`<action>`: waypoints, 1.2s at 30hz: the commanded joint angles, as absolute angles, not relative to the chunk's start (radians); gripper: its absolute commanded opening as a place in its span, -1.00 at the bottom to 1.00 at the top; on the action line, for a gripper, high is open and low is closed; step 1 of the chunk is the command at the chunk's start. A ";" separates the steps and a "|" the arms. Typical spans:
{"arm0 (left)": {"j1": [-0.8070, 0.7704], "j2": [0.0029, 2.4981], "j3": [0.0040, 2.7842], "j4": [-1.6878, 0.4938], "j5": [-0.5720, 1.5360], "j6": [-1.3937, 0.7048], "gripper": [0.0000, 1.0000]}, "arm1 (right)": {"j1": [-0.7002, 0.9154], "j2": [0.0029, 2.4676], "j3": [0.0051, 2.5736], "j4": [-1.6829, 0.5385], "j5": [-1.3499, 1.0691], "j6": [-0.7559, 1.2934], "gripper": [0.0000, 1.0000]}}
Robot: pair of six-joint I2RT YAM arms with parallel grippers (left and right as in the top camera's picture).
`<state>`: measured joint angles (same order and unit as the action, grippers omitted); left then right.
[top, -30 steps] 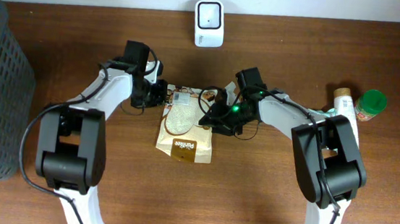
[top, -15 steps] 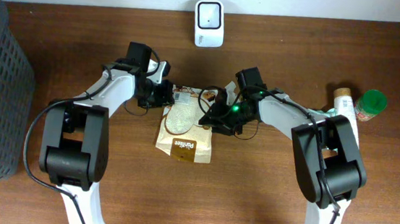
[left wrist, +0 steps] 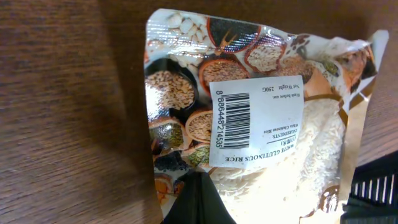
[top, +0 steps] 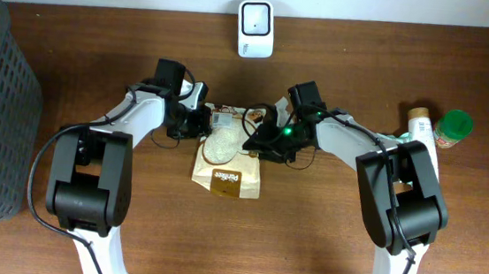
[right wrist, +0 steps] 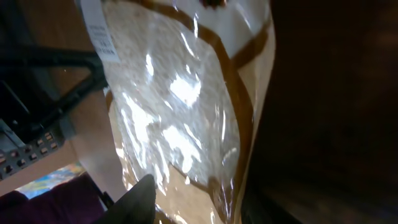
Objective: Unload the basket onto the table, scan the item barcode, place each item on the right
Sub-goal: 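Move the left gripper to the bag's left edge and grasp it, then hold the rice bag with both grippers and lift it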
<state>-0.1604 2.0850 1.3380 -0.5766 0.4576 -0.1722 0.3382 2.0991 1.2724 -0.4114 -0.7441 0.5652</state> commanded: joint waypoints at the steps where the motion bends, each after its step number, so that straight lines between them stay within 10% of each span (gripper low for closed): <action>1: -0.175 2.152 1.276 -0.599 0.404 -0.171 -1.00 | 0.360 2.135 1.250 -0.352 -0.623 0.579 -0.09; 24: -0.175 2.152 1.276 -0.598 0.403 -0.174 -1.00 | 0.430 2.283 1.251 0.071 -0.937 0.645 0.01; 36: -0.175 2.152 1.276 -0.603 0.394 -0.173 -1.00 | 0.482 2.283 1.251 0.087 -0.869 0.690 -0.56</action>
<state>-0.1497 2.0815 1.3331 -0.5819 0.4477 -0.1757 0.4225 2.2421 1.2713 0.0910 -0.9054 0.6781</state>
